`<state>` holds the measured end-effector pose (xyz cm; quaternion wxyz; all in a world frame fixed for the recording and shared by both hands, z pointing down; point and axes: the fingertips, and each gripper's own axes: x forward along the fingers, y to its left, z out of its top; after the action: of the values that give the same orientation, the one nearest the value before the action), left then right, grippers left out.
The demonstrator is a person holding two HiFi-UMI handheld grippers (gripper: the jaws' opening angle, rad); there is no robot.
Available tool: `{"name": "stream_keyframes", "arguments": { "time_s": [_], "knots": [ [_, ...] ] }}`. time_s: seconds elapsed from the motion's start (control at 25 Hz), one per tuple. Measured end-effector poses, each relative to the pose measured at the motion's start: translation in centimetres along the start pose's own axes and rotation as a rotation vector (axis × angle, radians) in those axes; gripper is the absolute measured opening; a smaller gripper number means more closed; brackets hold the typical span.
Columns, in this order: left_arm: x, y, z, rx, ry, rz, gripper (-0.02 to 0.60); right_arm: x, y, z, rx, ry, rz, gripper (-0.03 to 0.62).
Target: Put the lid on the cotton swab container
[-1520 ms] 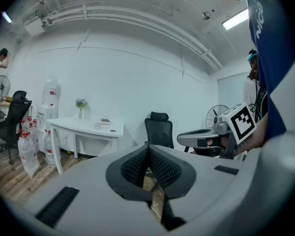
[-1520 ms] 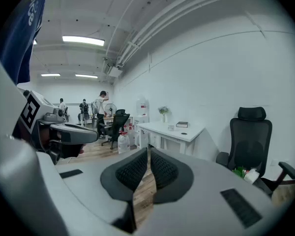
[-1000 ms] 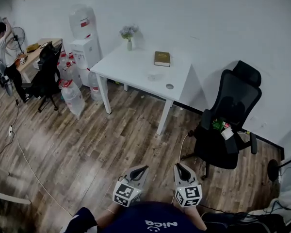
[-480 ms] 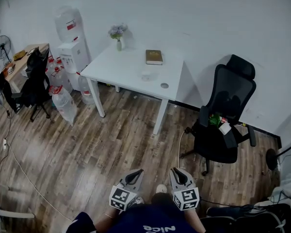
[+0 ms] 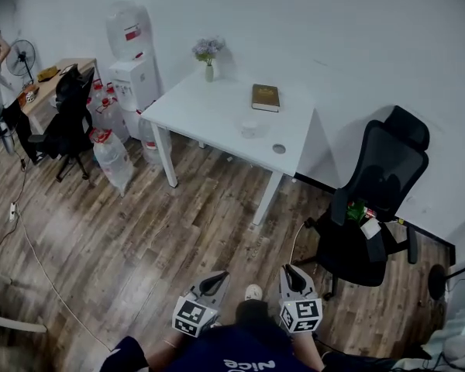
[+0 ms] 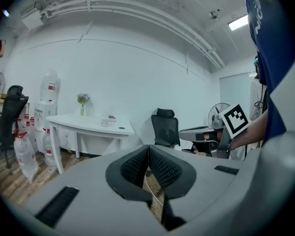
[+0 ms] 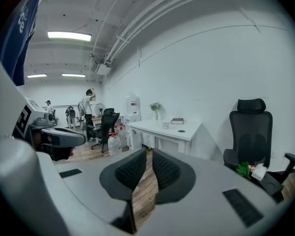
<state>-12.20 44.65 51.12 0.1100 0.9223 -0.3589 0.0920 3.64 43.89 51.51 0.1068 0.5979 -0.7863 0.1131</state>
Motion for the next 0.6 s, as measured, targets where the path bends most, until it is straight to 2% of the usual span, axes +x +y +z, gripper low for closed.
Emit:
{"name": "stream_keyframes", "arguments": {
  "time_s": [0.32, 0.6],
  "knots": [
    [10.5, 2.1, 3.9, 0.003, -0.021, 0.039, 0.02, 8.3, -6.8, 4.2, -0.03, -0.03, 0.119, 0.06],
    [19.6, 3.1, 5.9, 0.013, -0.015, 0.079, 0.02, 13.7, -14.1, 5.5, -0.022, -0.039, 0.166, 0.06]
  ]
}}
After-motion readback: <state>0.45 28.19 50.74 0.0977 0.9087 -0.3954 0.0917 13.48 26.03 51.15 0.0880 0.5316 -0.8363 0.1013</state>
